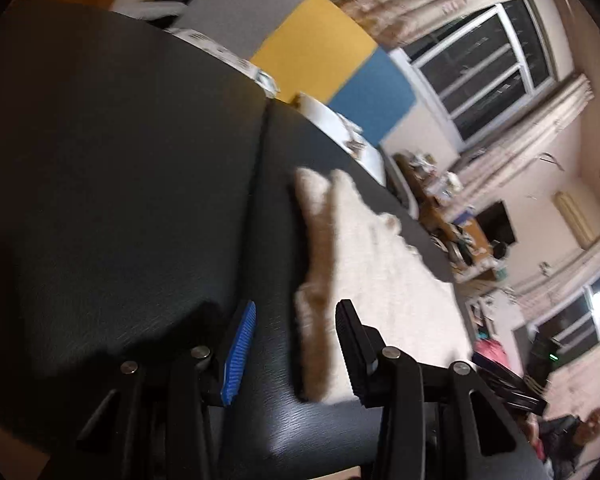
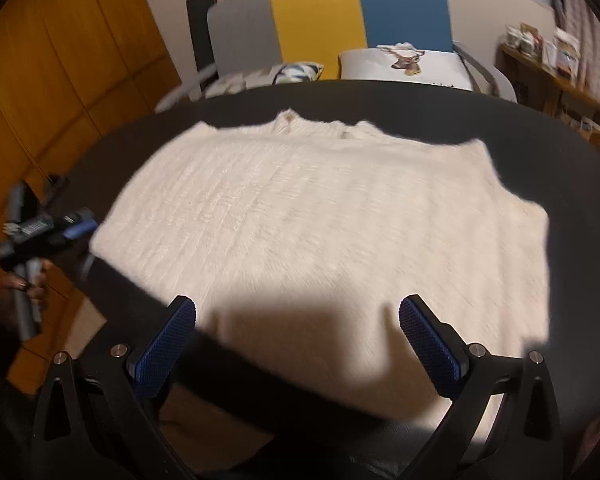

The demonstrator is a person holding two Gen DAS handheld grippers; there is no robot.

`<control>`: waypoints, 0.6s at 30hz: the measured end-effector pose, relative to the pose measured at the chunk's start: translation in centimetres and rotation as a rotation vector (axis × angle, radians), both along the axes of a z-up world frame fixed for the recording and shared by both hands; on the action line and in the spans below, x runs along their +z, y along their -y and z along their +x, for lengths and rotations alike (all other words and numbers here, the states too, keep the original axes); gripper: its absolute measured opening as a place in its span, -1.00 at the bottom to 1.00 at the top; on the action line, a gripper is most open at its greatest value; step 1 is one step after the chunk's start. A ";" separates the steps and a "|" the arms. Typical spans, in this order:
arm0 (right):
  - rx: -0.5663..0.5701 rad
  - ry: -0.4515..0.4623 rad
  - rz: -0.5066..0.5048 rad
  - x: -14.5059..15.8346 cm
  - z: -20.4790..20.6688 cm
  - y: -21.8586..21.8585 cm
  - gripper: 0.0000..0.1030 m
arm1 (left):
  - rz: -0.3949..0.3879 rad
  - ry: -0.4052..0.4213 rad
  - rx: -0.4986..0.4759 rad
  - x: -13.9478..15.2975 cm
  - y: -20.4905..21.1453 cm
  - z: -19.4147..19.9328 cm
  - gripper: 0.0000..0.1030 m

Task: Fold clothes
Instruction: 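Grasp the sweater side edge with the left gripper and lift it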

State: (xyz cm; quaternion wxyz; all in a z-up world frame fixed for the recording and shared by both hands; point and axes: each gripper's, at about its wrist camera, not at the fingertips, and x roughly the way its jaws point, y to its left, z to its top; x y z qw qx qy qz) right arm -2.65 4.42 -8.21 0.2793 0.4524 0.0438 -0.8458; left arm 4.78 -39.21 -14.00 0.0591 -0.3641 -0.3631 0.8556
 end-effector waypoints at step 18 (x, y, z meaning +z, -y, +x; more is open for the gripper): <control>-0.071 0.026 0.093 -3.5 -3.2 1.7 1.00 | 0.290 0.080 -0.228 -3.4 1.6 -12.7 -0.10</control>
